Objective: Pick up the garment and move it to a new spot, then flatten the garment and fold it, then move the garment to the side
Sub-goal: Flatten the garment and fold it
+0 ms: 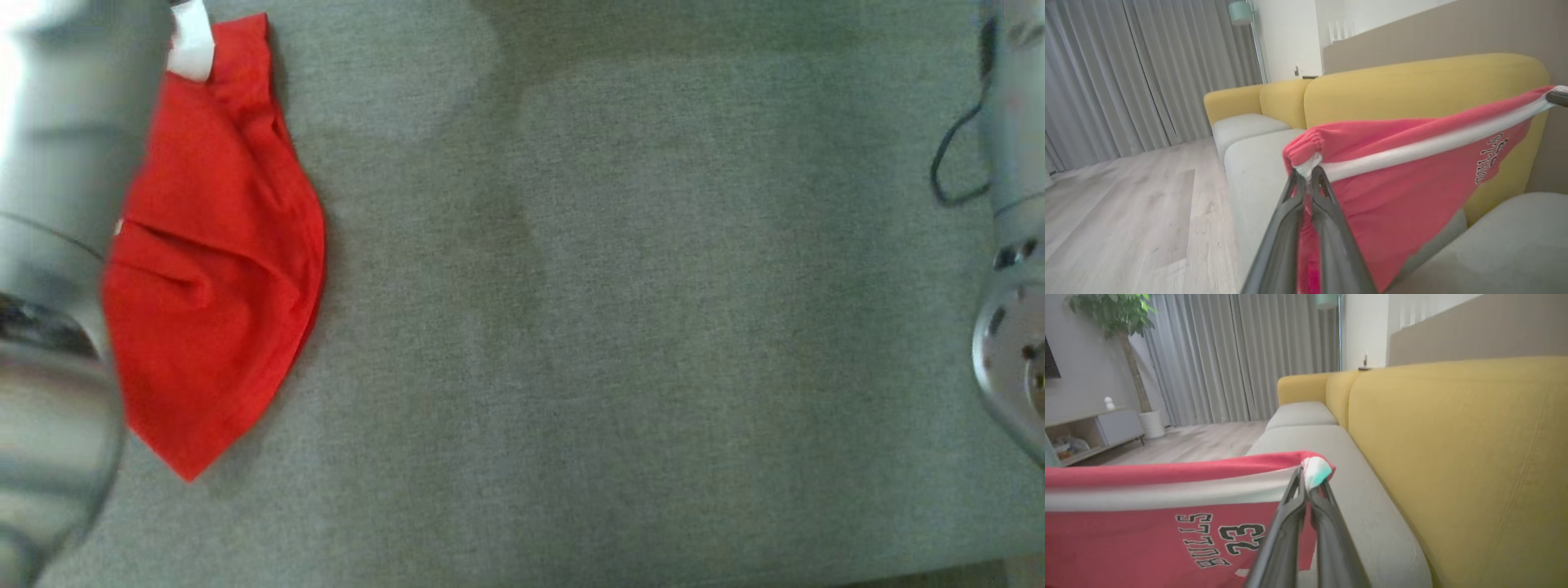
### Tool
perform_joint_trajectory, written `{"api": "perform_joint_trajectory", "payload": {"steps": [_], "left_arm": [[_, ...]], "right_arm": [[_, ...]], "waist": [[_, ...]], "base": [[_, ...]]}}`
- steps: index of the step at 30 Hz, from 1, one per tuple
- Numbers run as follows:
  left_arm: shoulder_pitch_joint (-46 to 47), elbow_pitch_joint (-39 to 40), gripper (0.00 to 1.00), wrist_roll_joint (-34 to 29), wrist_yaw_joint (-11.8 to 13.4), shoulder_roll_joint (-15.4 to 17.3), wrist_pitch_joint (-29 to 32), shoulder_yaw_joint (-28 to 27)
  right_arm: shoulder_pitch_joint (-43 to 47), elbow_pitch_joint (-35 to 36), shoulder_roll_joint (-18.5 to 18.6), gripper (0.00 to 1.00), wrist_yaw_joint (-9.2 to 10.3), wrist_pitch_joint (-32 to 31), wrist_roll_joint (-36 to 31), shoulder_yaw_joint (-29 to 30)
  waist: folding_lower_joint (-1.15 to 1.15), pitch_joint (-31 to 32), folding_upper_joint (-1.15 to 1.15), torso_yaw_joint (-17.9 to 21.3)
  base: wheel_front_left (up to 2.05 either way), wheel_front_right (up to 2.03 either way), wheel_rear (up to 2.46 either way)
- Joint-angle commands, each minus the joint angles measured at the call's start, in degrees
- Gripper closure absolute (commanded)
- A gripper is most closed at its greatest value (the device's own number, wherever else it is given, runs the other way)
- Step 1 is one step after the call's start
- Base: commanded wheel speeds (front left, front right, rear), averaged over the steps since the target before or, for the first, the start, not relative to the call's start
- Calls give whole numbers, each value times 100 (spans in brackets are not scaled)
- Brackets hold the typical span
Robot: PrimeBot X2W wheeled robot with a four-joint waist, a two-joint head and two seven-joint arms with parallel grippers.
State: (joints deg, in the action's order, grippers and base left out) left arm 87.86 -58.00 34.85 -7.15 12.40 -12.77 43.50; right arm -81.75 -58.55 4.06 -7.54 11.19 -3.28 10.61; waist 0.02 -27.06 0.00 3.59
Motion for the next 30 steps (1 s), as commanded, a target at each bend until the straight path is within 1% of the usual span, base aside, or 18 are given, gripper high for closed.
{"api": "perform_joint_trajectory", "payload": {"steps": [1,4,6,9,13,17,20,24,28,30], "left_arm": [[46,22,100,93,0,221,-68,-44],[-423,28,100,204,-27,116,-126,164],[-813,239,100,340,-30,75,-143,445],[-1417,651,100,707,-32,179,-131,878],[-2092,1203,100,1113,-33,403,-31,1486],[-2651,1700,100,1287,-33,627,85,2124],[-2967,1979,100,1370,-33,748,154,2432],[-3357,2201,100,1417,-27,806,228,2616],[-3786,2434,100,1422,72,861,330,2724],[-3995,2598,100,1466,170,888,373,2745]], "right_arm": [[57,-6,-40,100,5,38,-68,47],[367,-450,56,100,5,-33,-175,-49],[591,-749,137,100,5,-158,-197,-162],[921,-1149,279,100,5,-405,-181,-389],[1374,-1409,475,100,5,-849,-20,-766],[1842,-1490,605,100,5,-1282,245,-1259],[2155,-1510,720,100,5,-1593,559,-1627],[2560,-1509,860,100,5,-1977,1060,-2098],[2978,-1333,1067,100,5,-2403,1652,-2472],[3212,-1145,1227,100,5,-2599,1952,-2641]], "waist": [[-2,32,0,-18],[-2,142,0,-41],[-2,253,0,-59],[-2,467,0,-64],[-2,787,0,-96],[-2,1133,0,-73],[-2,1367,0,-37],[-2,1682,0,20],[-2,1985,0,105],[-2,2134,0,134]], "base": [[0,0,0],[0,0,0],[0,0,0],[0,0,0],[0,0,0],[0,0,0],[0,0,0],[0,0,0],[0,0,0],[0,0,0]]}}
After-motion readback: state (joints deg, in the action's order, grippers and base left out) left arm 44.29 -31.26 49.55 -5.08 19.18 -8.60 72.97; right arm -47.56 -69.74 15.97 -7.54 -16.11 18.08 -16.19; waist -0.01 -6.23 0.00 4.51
